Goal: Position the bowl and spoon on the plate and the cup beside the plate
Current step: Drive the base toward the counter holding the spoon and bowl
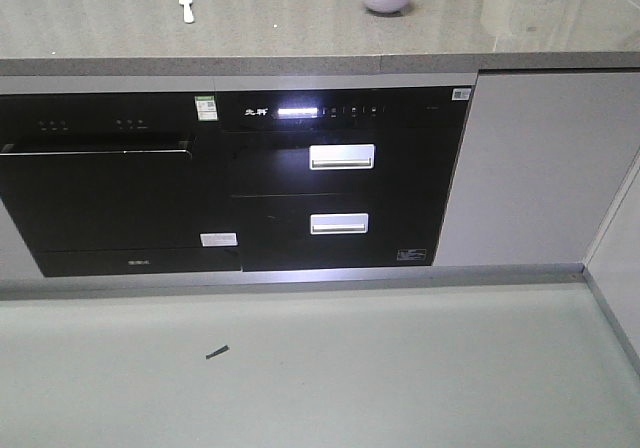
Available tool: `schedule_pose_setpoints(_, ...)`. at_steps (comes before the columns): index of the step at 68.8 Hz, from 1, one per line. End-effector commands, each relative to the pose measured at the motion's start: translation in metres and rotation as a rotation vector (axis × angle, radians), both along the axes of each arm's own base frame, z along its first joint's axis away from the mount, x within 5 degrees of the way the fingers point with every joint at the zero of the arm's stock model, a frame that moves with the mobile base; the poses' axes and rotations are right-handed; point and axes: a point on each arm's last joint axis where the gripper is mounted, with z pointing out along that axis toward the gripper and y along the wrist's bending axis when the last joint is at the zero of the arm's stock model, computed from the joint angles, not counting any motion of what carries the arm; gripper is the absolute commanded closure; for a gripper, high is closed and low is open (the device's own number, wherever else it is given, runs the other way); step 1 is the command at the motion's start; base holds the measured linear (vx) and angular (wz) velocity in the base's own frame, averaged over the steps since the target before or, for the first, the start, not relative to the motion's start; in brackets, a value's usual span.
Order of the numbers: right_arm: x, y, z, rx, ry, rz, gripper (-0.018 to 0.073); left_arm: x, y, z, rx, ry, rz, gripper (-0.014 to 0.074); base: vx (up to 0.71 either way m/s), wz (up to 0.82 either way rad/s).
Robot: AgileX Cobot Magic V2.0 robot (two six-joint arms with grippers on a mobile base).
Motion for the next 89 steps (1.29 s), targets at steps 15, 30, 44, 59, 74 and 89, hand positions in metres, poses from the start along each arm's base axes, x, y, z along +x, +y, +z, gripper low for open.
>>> schedule_pose_setpoints(15,-0.0005,0.0008,0.0033,-0.001,-0.069,0.01,0.057,-0.0035,0.0002,0.0137,-0.009,-0.108,0.0,0.0603,0.19,-0.05)
schedule_pose_setpoints(30,-0.0005,0.0008,0.0033,-0.001,-0.069,0.01,0.057,-0.0035,0.0002,0.0137,-0.009,-0.108,0.0,0.0603,0.2,-0.03)
schedule_pose_setpoints(44,-0.0005,0.0008,0.0033,-0.001,-0.069,0.01,0.057,-0.0035,0.0002,0.0137,-0.009,-0.108,0.0,0.0603,0.2,0.0)
schedule_pose_setpoints(59,-0.0005,0.0008,0.0033,-0.001,-0.069,0.01,0.057,-0.0035,0.0002,0.0137,-0.009,-0.108,0.0,0.0603,0.2,0.01)
schedule_pose_setpoints(74,-0.0005,0.0008,0.0033,-0.001,-0.069,0.01,0.057,-0.0035,0.0002,0.0137,-0.009,-0.108,0.0,0.0603,0.2,0.01)
schedule_pose_setpoints(89,-0.0005,0.0008,0.0033,-0.001,-0.069,0.01,0.057,-0.0035,0.0002,0.0137,-0.009,-0.108,0.0,0.0603,0.19,0.0)
